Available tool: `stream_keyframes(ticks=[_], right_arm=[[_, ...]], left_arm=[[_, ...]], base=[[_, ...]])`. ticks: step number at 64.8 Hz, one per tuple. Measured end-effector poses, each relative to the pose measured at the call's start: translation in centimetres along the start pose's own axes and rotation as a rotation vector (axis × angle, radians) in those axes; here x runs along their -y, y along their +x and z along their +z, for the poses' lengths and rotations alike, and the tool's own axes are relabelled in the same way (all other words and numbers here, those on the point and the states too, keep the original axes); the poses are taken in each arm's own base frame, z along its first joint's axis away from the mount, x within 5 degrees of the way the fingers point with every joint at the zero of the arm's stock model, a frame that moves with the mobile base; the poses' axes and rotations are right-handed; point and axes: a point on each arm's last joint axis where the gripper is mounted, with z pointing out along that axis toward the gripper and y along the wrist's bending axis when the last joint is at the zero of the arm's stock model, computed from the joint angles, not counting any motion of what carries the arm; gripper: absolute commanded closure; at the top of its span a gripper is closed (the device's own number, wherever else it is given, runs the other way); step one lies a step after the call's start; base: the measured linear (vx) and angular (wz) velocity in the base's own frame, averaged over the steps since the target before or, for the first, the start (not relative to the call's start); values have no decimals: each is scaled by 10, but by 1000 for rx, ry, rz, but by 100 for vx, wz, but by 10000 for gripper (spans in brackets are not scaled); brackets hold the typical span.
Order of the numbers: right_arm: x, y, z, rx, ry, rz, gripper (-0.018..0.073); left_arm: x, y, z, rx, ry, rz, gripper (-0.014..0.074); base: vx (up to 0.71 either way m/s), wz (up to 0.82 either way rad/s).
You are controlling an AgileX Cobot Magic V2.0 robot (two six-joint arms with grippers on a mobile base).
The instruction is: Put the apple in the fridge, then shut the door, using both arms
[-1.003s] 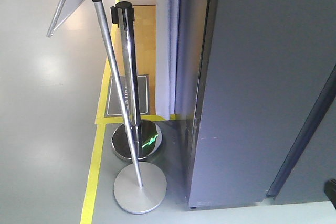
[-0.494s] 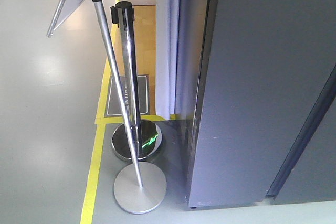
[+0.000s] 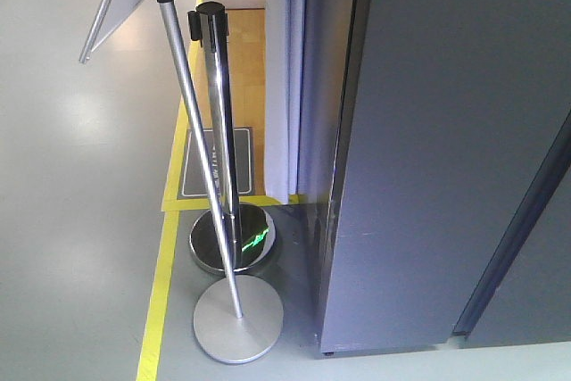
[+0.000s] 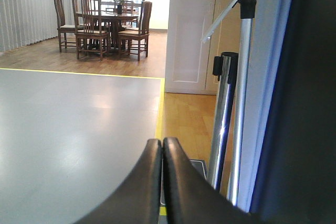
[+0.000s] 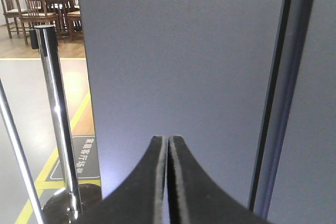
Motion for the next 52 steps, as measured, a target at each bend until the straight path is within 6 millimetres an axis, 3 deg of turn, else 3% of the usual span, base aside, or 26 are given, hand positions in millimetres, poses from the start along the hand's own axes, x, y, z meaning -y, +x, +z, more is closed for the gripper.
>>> stream_keyframes(ticks=[52], right_arm=[[1, -2, 0, 19, 7, -31, 561]], left_arm=[[0, 0, 0, 0, 0, 0, 602]], base=[[0, 0]])
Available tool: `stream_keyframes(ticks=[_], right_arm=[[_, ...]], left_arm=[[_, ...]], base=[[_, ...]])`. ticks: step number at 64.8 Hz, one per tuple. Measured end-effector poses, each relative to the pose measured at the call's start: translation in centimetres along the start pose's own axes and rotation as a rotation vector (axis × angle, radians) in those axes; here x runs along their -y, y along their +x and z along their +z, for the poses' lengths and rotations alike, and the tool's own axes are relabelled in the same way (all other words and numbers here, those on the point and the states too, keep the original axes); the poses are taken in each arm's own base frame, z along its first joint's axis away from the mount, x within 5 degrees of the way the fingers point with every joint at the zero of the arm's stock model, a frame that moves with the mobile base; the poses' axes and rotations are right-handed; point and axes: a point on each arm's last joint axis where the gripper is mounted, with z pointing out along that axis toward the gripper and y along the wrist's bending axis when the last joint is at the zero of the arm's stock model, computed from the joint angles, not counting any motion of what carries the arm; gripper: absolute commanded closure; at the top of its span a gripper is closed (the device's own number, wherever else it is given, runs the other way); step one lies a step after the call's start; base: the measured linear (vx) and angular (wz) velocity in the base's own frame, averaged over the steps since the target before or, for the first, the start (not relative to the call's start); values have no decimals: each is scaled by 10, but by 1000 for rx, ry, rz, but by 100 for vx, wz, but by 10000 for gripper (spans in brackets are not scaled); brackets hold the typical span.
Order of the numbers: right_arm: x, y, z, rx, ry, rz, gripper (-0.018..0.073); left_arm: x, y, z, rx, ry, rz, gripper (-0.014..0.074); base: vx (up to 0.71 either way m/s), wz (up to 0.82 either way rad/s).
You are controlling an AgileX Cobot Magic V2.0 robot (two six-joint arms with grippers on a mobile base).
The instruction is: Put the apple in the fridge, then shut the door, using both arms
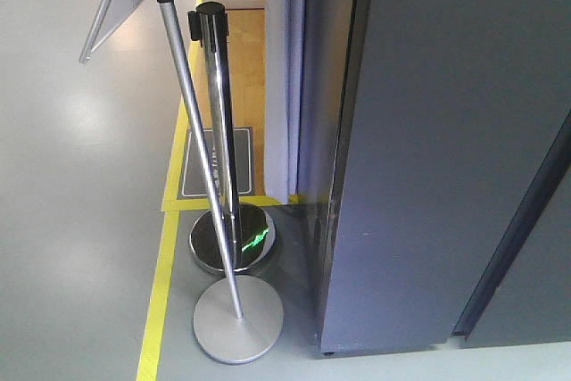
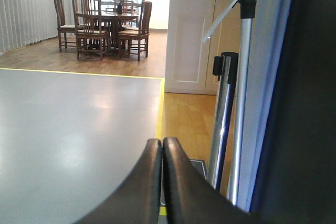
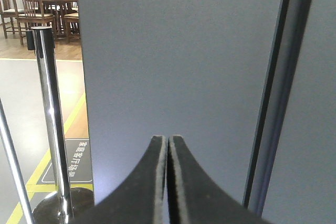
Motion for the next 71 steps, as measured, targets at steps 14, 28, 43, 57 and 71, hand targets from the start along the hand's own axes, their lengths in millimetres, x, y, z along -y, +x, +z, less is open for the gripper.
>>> stream_keyframes(ticks=[14, 28, 43, 57, 71], right_arm=[[0, 0, 0, 0, 0, 0, 561], [0, 0, 0, 0, 0, 0, 561], [0, 0, 0, 1, 0, 0, 561], [0, 0, 0, 2, 0, 0, 561], [0, 0, 0, 3, 0, 0, 561]], left_arm=[[0, 0, 0, 0, 0, 0, 602], [0, 0, 0, 0, 0, 0, 602], [0, 0, 0, 0, 0, 0, 602], [0, 0, 0, 0, 0, 0, 602], [0, 0, 0, 0, 0, 0, 602]], base=[[0, 0], [0, 0], [0, 0], [0, 0], [0, 0]])
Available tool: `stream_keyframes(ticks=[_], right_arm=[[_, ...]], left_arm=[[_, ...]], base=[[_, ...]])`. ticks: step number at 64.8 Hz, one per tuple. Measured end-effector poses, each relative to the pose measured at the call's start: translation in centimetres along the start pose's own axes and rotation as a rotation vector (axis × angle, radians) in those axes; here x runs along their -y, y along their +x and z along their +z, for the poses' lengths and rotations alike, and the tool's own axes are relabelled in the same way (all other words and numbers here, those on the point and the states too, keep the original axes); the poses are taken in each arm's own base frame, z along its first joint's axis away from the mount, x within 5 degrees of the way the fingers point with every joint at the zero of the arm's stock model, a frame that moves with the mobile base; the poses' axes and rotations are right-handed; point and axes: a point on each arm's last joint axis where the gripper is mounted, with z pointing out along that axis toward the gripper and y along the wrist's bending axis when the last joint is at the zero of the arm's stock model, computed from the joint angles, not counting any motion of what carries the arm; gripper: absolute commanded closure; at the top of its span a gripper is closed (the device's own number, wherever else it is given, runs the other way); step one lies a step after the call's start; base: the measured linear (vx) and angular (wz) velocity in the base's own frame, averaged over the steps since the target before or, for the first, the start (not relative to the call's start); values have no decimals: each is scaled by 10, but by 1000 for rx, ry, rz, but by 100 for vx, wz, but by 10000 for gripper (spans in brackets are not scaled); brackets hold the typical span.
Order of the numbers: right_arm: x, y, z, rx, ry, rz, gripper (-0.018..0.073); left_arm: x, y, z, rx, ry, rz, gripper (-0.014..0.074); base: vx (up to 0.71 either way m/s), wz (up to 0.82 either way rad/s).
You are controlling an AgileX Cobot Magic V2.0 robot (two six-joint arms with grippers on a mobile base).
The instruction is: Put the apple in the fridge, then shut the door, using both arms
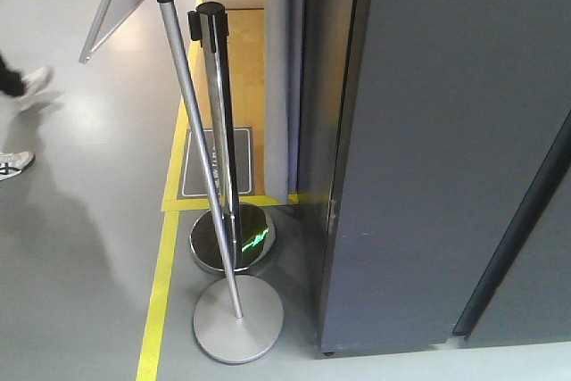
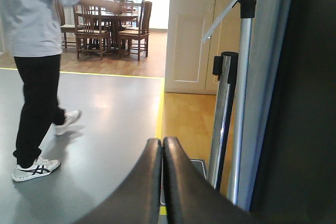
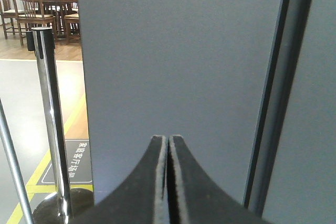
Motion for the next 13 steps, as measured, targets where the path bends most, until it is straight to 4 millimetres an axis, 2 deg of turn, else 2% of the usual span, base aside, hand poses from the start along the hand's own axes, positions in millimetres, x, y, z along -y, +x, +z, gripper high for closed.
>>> stream_keyframes(ticks=[13], right_arm=[[0, 0, 0, 1, 0, 0, 561]], left_arm=[[0, 0, 0, 0, 0, 0, 602]], base=[[0, 0]])
